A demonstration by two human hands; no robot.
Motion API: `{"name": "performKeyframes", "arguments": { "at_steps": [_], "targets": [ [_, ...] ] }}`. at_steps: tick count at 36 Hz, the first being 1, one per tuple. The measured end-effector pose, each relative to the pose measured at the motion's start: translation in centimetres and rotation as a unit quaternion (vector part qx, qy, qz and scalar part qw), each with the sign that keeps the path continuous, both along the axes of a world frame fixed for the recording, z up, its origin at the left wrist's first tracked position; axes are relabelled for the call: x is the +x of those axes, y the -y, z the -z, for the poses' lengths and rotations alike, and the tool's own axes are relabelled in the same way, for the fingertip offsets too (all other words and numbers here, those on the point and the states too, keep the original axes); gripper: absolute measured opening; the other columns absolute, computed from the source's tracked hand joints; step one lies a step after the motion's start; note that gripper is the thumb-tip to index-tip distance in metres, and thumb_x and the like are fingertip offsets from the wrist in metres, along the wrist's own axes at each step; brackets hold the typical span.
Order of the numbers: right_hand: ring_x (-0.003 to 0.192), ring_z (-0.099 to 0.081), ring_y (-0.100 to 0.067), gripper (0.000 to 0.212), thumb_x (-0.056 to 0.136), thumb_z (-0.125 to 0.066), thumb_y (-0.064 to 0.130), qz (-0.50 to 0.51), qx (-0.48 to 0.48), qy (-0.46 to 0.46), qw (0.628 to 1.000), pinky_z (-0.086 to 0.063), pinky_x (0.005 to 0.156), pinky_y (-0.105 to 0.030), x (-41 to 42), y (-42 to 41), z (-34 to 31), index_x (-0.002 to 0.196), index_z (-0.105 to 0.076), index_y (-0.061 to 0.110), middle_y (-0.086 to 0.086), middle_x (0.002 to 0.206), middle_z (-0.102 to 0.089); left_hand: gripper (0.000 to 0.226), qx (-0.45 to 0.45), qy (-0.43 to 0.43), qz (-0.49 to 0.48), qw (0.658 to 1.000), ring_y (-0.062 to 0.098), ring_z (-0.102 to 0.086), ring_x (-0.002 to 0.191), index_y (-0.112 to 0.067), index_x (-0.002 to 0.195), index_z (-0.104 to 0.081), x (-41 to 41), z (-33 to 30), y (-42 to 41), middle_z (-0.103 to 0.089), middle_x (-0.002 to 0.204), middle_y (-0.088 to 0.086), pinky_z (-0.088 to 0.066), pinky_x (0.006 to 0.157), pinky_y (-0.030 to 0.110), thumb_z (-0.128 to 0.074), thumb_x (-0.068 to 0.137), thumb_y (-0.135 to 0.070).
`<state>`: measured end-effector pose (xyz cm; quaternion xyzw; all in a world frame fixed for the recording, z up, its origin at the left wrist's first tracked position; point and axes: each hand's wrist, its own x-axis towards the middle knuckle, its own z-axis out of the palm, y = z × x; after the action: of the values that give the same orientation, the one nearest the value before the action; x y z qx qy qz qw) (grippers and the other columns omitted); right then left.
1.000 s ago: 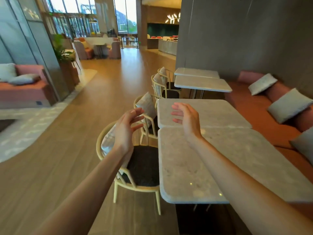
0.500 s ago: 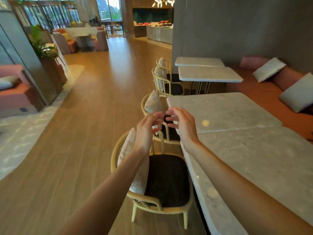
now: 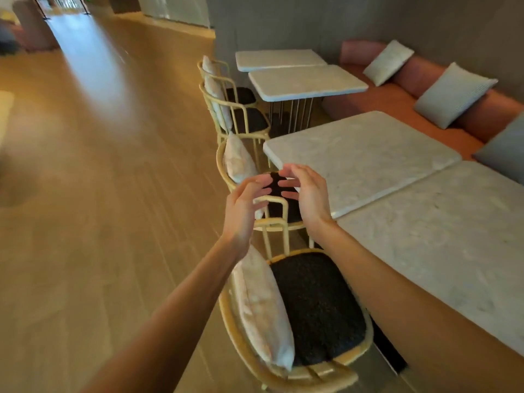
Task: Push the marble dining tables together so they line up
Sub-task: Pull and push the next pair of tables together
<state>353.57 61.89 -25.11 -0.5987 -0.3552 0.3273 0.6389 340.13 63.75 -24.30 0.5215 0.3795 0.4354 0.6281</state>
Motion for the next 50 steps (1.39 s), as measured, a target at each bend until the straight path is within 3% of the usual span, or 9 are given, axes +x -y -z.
{"name": "performKeyframes", "arguments": {
  "at_steps": [5, 14, 20, 28, 31, 36, 42, 46, 50],
  "targets": [
    [0.099, -0.070, -0.009, 0.028, 0.102, -0.049, 0.034, 0.050, 0.010, 0.024, 0.998, -0.058, 0.088, -0.032, -3.0, -6.0, -0.9, 0.115, -0.069, 0.021, 0.010, 0.105, -0.072, 0.024, -0.014, -0.011, 0.016, 1.000, 0.013, -0.068, 0.107, -0.015, 0.110, -0.074, -3.4, -1.0, -8.6, -0.073, 0.114, -0.003, -0.053, 0.094, 0.034, -0.056, 0.097, -0.024],
    [0.093, -0.070, -0.008, 0.022, 0.099, -0.049, 0.034, 0.179, 0.002, 0.020, 0.984, -0.057, 0.077, -0.022, -2.0, -15.1, 1.2, 0.099, -0.070, 0.028, 0.007, 0.104, -0.072, 0.027, -0.048, -0.024, 0.094, 0.994, 0.021, -0.068, 0.109, -0.010, 0.115, -0.071, -2.3, 1.0, -21.4, -0.073, 0.115, 0.004, -0.053, 0.097, 0.038, -0.052, 0.099, -0.021],
    [0.088, -0.071, -0.007, 0.023, 0.098, -0.048, 0.031, 0.271, -0.023, -0.040, 0.961, -0.057, 0.067, -0.016, 0.9, -23.9, 6.2, 0.099, -0.070, 0.026, 0.005, 0.102, -0.072, 0.030, -0.073, -0.063, 0.152, 0.984, 0.020, -0.068, 0.109, -0.009, 0.118, -0.067, 1.2, 5.1, -32.1, -0.072, 0.116, 0.006, -0.054, 0.096, 0.036, -0.048, 0.101, -0.024],
    [0.094, -0.072, -0.019, 0.024, 0.097, -0.048, 0.027, 0.368, -0.080, -0.155, 0.913, -0.060, 0.082, -0.036, 3.9, -32.0, 10.4, 0.105, -0.069, 0.018, -0.001, 0.102, -0.073, 0.029, -0.198, -0.100, 0.207, 0.953, 0.026, -0.068, 0.107, -0.007, 0.120, -0.063, 7.9, 8.8, -42.1, -0.070, 0.118, 0.013, -0.057, 0.091, 0.038, -0.054, 0.098, -0.023],
    [0.091, -0.071, -0.019, 0.021, 0.098, -0.048, 0.024, 0.403, -0.089, -0.184, 0.892, -0.059, 0.078, -0.034, 5.7, -34.1, 11.0, 0.100, -0.068, 0.020, -0.005, 0.105, -0.072, 0.026, -0.234, -0.120, 0.238, 0.935, 0.029, -0.067, 0.106, -0.006, 0.116, -0.063, 11.3, 10.2, -44.5, -0.068, 0.117, 0.015, -0.057, 0.089, 0.039, -0.055, 0.098, -0.023],
    [0.089, -0.069, -0.020, 0.021, 0.102, -0.046, 0.023, 0.469, -0.104, -0.228, 0.847, -0.056, 0.075, -0.030, 9.6, -37.7, 12.6, 0.105, -0.065, 0.016, -0.008, 0.108, -0.070, 0.027, -0.306, -0.133, 0.279, 0.900, 0.033, -0.067, 0.107, -0.002, 0.115, -0.061, 17.7, 13.9, -48.4, -0.068, 0.110, 0.017, -0.056, 0.095, 0.048, -0.056, 0.098, -0.022],
    [0.095, -0.069, -0.028, 0.018, 0.101, -0.051, 0.022, 0.542, -0.107, -0.368, 0.748, -0.060, 0.077, -0.036, 13.5, -40.4, 16.0, 0.097, -0.064, 0.011, -0.014, 0.112, -0.068, 0.027, -0.433, -0.157, 0.336, 0.822, 0.035, -0.060, 0.108, -0.004, 0.113, -0.049, 23.5, 19.8, -52.4, -0.055, 0.106, 0.019, -0.051, 0.099, 0.051, -0.059, 0.098, -0.024],
    [0.104, -0.067, -0.032, 0.033, 0.100, -0.056, 0.024, 0.545, -0.092, -0.484, 0.678, -0.057, 0.072, -0.036, 14.8, -40.7, 19.4, 0.127, -0.056, 0.005, -0.016, 0.122, -0.061, 0.068, -0.503, -0.189, 0.314, 0.782, 0.042, -0.047, 0.132, -0.008, 0.152, -0.027, 25.4, 22.9, -53.3, -0.039, 0.145, 0.026, -0.043, 0.109, 0.055, -0.063, 0.097, -0.025],
    [0.121, -0.060, -0.038, 0.052, 0.097, -0.063, 0.025, 0.547, -0.067, -0.556, 0.622, -0.053, 0.083, -0.042, 16.3, -40.5, 22.8, 0.138, -0.043, -0.001, -0.022, 0.135, -0.052, 0.078, -0.513, -0.229, 0.293, 0.774, 0.040, -0.039, 0.141, -0.011, 0.155, -0.025, 27.1, 25.2, -53.6, -0.028, 0.156, 0.024, -0.040, 0.111, 0.055, -0.068, 0.093, -0.031]
  ]
}}
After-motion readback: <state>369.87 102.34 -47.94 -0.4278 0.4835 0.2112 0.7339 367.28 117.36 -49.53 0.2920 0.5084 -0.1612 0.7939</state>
